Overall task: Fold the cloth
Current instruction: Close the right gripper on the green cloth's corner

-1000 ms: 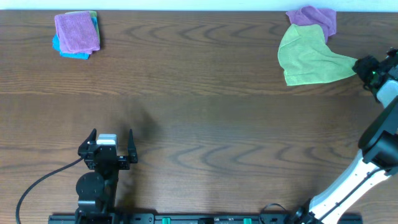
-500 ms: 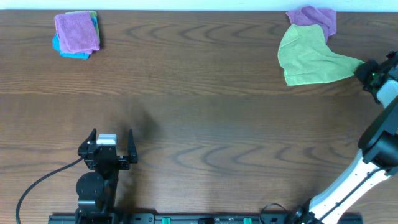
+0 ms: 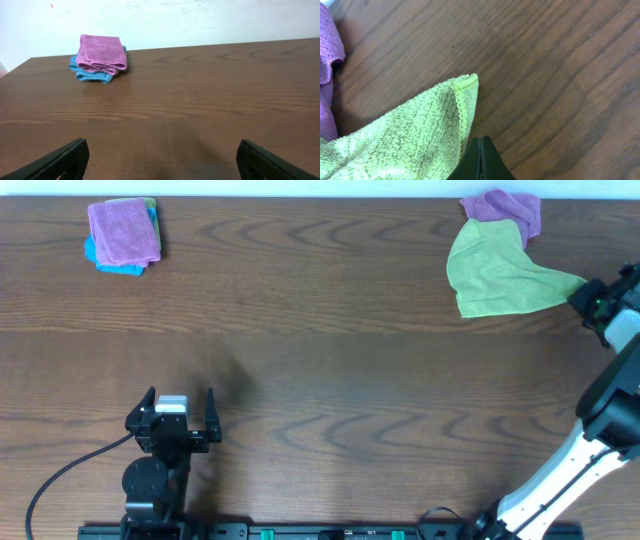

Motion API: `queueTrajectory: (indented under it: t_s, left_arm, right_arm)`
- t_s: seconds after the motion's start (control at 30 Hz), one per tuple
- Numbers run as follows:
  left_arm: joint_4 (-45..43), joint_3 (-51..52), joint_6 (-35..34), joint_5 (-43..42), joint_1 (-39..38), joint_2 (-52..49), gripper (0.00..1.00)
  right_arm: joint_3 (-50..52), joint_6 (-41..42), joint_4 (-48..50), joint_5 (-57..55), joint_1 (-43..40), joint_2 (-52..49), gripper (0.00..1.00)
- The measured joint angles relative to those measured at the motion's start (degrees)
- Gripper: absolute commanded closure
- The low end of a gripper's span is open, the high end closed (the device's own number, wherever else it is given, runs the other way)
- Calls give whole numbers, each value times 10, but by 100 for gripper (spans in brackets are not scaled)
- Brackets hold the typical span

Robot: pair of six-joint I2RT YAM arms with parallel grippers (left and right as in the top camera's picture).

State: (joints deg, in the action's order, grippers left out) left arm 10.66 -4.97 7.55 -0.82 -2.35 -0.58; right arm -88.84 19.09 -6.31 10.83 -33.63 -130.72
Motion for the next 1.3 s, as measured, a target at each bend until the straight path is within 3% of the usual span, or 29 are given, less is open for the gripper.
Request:
queueTrajectory:
  t_s: [0.5,0.53,0.57,0.6,0.83,1.3]
  left_arm:
    - [0,0,0,0,0,0,5]
    - [0,0,0,0,0,0,5]
    - [0,0,0,0,0,0,5]
    - [0,0,0,0,0,0,4]
    - [0,0,0,0,0,0,5]
    - [0,0,0,0,0,0,5]
  right_arm:
    - [-82,0,-6,132,17,-2,99]
    - [-88,0,-12,135,23,-2,95]
    - [-96,-1,-26,132,35,-2,60]
    - [-98,0,-33,127,40,-2,55]
    - [-101,-6,-80,15,64,-2,43]
    - [-101,-34,-122,-64,21,-2,41]
